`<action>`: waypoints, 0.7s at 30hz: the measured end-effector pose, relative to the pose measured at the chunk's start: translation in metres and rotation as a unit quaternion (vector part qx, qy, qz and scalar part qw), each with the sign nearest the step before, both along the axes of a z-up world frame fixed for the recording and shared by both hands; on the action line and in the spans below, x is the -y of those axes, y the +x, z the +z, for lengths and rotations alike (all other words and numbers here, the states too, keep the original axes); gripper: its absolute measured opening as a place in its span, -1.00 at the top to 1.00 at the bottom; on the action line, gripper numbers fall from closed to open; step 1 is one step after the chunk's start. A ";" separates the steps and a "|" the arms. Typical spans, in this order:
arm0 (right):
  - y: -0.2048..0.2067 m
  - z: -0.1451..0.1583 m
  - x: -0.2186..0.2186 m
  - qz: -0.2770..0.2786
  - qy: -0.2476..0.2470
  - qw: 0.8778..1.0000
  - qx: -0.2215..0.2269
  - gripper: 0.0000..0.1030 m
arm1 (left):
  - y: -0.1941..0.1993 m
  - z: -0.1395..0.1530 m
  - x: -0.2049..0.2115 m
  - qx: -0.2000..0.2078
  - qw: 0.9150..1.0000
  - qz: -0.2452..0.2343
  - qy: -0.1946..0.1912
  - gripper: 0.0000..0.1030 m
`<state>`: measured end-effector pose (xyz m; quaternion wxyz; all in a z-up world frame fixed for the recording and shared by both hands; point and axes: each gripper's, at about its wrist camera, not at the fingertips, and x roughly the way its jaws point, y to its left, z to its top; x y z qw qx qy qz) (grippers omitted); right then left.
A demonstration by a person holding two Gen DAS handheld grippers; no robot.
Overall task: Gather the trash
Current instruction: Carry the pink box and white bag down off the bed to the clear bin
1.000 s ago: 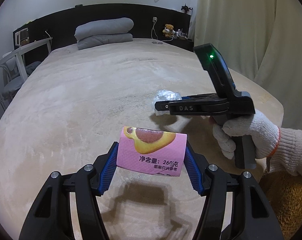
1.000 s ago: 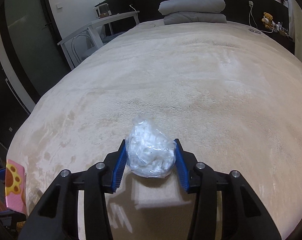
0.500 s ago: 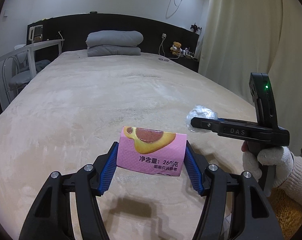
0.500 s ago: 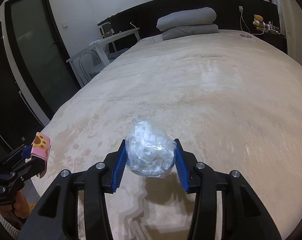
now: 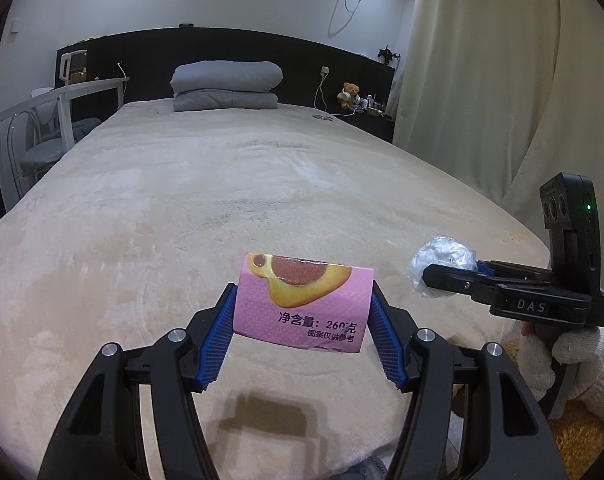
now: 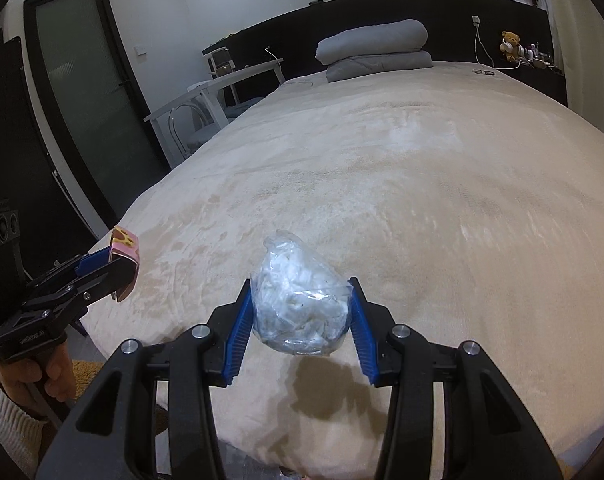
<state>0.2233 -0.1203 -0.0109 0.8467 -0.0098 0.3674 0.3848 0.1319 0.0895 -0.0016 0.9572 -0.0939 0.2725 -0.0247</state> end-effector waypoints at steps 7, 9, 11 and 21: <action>-0.036 -0.001 0.021 0.005 0.005 1.000 -0.001 0.11 | -0.036 -0.005 0.019 0.004 1.000 0.004 -0.012 -0.19; -0.046 -0.001 0.027 0.006 0.008 1.000 -0.001 0.11 | -0.046 -0.006 0.023 0.005 1.000 0.005 -0.016 -0.19; -0.057 -0.002 0.033 0.006 0.011 1.000 -0.003 0.11 | -0.055 -0.008 0.028 0.005 1.000 0.006 -0.019 -0.19; -0.102 -0.008 0.061 0.004 0.022 1.000 -0.014 0.11 | -0.088 -0.024 0.048 -0.009 0.998 -0.007 -0.062 -0.19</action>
